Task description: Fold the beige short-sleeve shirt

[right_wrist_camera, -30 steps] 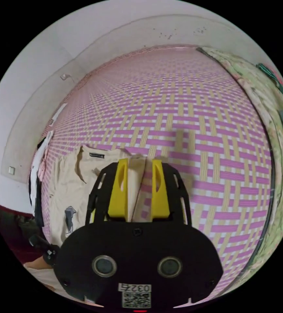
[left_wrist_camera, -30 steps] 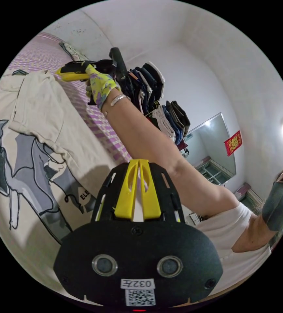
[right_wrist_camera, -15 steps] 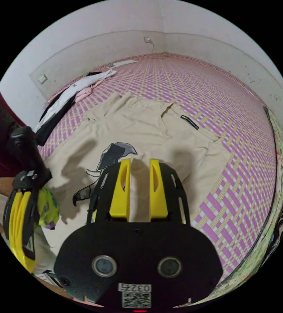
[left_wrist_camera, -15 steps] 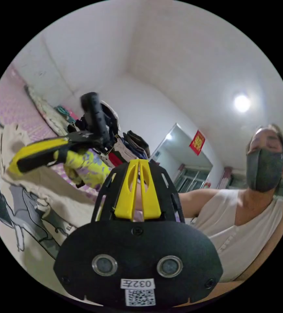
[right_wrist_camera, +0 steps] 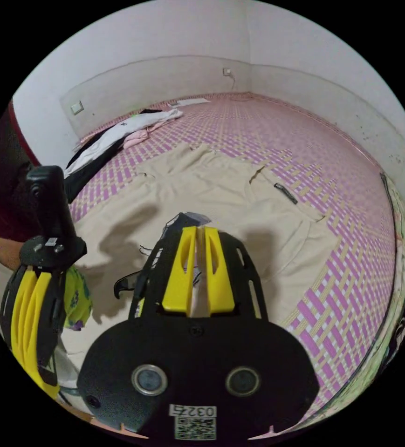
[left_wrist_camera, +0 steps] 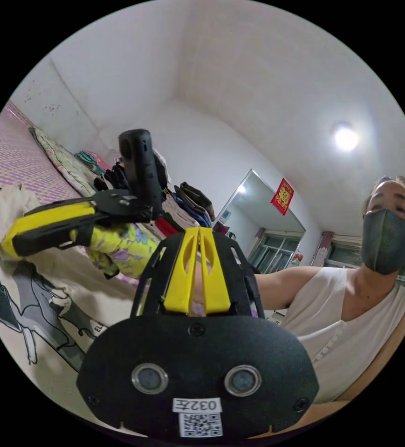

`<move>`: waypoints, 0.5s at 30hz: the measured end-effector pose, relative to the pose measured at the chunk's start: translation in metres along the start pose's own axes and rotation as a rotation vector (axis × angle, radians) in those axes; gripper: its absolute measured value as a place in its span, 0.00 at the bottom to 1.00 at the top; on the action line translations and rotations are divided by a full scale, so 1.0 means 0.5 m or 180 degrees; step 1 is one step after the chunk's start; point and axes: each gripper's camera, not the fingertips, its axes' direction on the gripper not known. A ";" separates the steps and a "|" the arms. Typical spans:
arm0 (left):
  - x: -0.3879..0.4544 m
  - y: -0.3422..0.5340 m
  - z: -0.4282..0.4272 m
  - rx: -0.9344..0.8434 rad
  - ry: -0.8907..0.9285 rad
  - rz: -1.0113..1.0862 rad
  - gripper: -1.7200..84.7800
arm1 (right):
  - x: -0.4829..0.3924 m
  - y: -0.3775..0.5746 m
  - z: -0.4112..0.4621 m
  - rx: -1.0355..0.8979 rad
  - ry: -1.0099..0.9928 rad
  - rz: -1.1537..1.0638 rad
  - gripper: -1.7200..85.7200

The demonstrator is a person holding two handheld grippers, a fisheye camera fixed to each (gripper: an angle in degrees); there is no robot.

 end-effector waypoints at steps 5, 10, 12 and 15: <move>0.005 0.002 0.016 -0.0054 0.0033 0.0003 0.01 | 0.064 0.015 -0.023 0.0338 -0.0263 0.0251 0.07; 0.004 0.001 0.024 0.0025 0.0032 -0.0042 0.01 | 0.133 -0.011 -0.003 0.0356 0.0065 0.0783 0.11; 0.006 -0.001 0.029 0.0071 0.0023 -0.0050 0.01 | 0.119 -0.049 0.038 0.0147 0.0378 0.0753 0.13; 0.011 -0.009 0.041 0.0081 0.0007 -0.0041 0.01 | 0.106 -0.080 0.096 -0.0164 0.0748 0.0794 0.11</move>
